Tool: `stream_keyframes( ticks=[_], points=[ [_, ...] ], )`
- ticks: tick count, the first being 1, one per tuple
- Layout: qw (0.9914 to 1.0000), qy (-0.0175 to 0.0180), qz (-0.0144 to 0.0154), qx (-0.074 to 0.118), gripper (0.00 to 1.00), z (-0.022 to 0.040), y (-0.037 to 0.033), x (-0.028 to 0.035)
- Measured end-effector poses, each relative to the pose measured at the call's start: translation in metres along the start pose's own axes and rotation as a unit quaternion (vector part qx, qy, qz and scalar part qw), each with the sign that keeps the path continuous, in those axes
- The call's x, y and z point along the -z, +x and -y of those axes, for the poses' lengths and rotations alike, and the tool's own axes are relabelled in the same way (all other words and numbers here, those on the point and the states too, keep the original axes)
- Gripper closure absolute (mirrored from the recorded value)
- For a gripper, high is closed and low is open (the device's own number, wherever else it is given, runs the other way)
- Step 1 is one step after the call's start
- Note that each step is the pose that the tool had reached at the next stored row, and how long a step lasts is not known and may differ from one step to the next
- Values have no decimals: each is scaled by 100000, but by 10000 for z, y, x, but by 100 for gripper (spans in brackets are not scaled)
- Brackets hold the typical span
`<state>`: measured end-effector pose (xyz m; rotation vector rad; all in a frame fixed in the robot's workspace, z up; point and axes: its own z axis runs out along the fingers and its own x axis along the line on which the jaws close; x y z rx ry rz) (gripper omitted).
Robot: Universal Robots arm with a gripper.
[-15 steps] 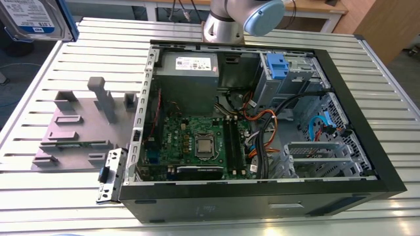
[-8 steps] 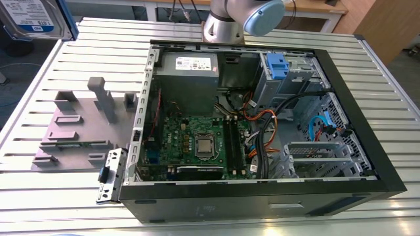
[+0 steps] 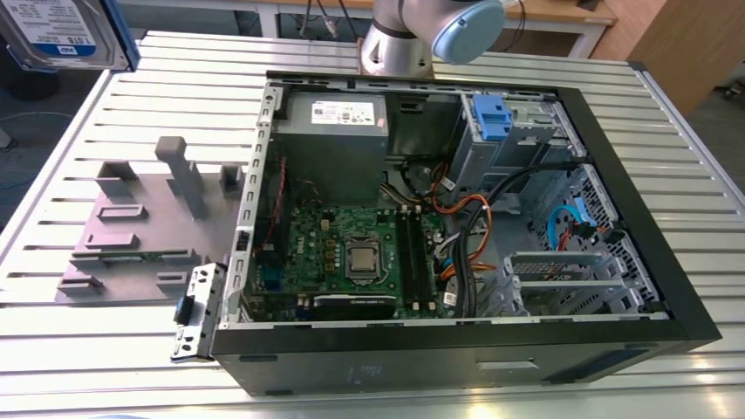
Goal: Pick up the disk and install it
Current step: 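Pick up the disk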
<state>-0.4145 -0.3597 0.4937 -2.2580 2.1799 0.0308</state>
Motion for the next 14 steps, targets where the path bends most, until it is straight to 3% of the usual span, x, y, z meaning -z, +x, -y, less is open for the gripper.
stream_keyframes(
  ticks=[14],
  points=[
    [100000, 3, 1, 1, 64, 60, 2, 1]
  ],
)
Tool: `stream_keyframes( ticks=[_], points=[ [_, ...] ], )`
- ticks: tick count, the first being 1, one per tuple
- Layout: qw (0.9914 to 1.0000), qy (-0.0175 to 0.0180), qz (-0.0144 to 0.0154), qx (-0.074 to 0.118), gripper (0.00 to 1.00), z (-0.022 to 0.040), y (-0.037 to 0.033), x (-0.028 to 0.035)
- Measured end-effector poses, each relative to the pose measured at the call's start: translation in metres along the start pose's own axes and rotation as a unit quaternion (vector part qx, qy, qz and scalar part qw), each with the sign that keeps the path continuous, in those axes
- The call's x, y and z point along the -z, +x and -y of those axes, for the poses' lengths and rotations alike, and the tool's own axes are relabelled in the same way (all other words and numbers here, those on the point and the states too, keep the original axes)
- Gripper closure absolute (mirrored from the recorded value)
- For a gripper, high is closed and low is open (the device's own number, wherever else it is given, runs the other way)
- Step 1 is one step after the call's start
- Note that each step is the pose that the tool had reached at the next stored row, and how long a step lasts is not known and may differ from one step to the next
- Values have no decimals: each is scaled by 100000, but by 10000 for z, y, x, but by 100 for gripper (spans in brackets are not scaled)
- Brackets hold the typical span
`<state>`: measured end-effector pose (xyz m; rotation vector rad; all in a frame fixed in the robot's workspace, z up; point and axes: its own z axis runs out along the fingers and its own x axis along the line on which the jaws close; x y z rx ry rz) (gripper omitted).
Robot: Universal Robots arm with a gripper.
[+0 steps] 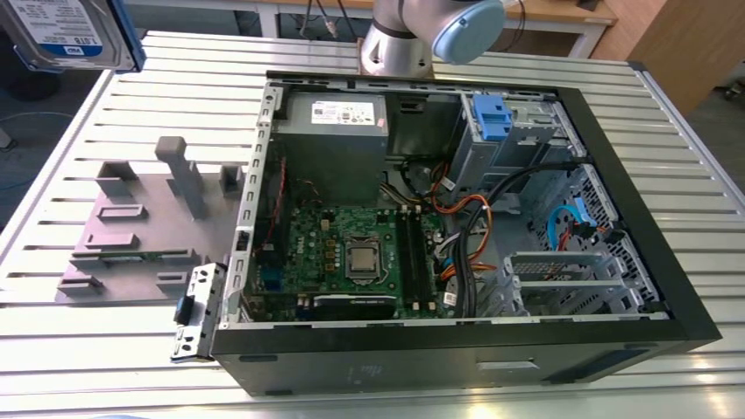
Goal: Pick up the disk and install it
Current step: 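Pick up the disk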
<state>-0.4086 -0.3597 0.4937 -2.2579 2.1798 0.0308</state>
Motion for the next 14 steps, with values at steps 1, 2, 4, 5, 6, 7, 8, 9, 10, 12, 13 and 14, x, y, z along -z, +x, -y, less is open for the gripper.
stream_keyframes(
  ticks=[1, 2, 4, 5, 6, 7, 8, 9, 10, 12, 13, 14],
  points=[
    [100000, -4, -2, -1, 64, 3, 0, 0],
    [100000, 0, 0, -1, 64, 7, 0, 0],
    [100000, -2, -2, 0, 64, 15, 1, 0],
    [100000, 2, 0, -1, 64, 19, 1, 0],
    [100000, -3, 0, -2, 64, 23, 1, 0],
    [100000, 2, 2, -2, 64, 27, 1, 0],
    [100000, 2, 1, -3, 64, 31, 1, 0],
    [100000, -2, -1, 0, 64, 35, 1, 1],
    [100000, -2, -3, 1, 64, 39, 2, 1],
    [100000, -2, 0, 0, 64, 49, 2, 1],
    [100000, 2, -1, 0, 64, 54, 2, 0],
    [100000, -3, -2, -2, 64, 59, 2, 1]
  ],
)
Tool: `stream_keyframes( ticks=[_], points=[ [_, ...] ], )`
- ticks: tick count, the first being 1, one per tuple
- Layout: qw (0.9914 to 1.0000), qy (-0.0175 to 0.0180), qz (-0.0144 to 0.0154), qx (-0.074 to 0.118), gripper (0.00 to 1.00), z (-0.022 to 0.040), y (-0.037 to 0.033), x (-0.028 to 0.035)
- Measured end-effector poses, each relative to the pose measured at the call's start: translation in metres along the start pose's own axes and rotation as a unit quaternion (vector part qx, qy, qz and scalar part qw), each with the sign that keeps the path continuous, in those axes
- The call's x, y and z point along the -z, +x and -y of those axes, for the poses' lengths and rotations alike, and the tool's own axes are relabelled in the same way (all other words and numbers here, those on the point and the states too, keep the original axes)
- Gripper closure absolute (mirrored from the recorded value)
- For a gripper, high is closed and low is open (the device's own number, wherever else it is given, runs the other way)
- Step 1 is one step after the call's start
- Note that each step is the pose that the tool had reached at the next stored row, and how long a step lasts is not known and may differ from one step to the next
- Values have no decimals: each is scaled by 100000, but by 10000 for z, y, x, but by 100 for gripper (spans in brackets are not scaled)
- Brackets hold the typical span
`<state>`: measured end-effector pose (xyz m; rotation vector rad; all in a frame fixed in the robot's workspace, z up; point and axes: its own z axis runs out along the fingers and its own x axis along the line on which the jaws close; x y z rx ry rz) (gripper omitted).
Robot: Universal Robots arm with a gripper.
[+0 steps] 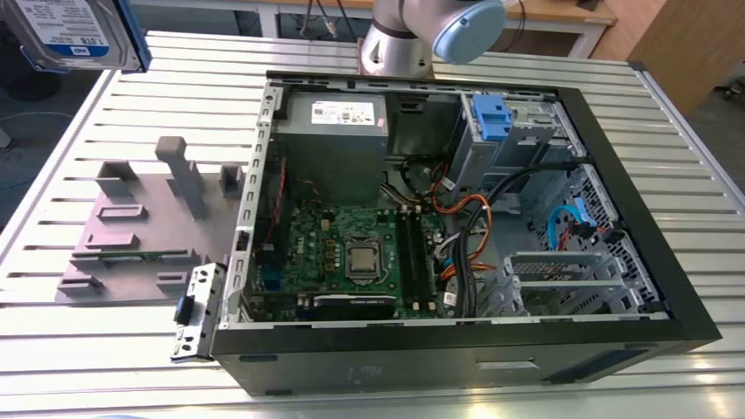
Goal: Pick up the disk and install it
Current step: 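Pick up the disk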
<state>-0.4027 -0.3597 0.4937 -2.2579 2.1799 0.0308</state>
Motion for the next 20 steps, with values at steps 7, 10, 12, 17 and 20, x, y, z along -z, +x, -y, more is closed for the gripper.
stream_keyframes(
  ticks=[7, 10, 12, 17, 20],
  points=[
    [100000, 0, 1, 1, 64, 35, 1, 0],
    [100000, 1, 1, 0, 64, 50, 2, 1],
    [100000, 3, 3, 1, 64, 61, 2, 0],
    [100000, 3, 1, 1, 64, 91, 3, 1],
    [100000, 3, 2, 0, 64, 110, 4, 1]
  ],
)
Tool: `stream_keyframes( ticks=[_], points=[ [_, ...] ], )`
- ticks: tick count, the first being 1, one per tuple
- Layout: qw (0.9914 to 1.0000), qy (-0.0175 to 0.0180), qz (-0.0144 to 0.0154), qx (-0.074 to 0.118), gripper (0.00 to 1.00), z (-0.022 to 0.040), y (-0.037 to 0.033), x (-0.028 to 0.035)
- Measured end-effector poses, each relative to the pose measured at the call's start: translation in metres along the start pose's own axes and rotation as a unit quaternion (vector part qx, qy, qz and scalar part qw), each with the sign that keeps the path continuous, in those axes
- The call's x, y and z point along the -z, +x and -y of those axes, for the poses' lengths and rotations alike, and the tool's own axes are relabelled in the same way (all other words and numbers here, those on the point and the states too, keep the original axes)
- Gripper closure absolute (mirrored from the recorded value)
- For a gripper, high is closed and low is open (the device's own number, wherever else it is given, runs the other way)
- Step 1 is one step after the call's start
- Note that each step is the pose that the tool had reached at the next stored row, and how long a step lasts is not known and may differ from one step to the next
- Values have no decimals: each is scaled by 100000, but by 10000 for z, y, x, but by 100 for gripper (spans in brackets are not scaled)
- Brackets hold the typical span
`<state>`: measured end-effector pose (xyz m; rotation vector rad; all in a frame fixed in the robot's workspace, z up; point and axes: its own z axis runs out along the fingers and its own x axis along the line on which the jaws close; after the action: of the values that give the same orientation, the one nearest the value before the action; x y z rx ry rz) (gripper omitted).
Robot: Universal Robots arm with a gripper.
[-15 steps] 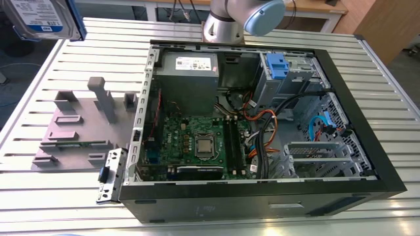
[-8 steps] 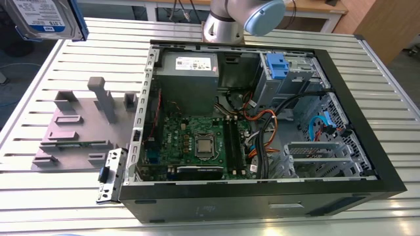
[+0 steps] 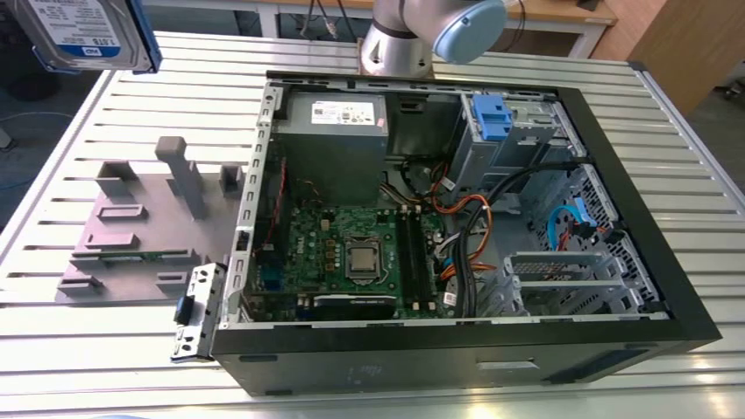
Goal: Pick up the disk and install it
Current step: 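Pick up the disk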
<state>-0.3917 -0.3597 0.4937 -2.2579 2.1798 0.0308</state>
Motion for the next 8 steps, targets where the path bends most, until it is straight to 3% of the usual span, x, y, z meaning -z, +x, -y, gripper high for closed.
stream_keyframes(
  ticks=[8],
  points=[
    [100000, 1, 1, 1, 64, 48, 2, 1]
  ],
)
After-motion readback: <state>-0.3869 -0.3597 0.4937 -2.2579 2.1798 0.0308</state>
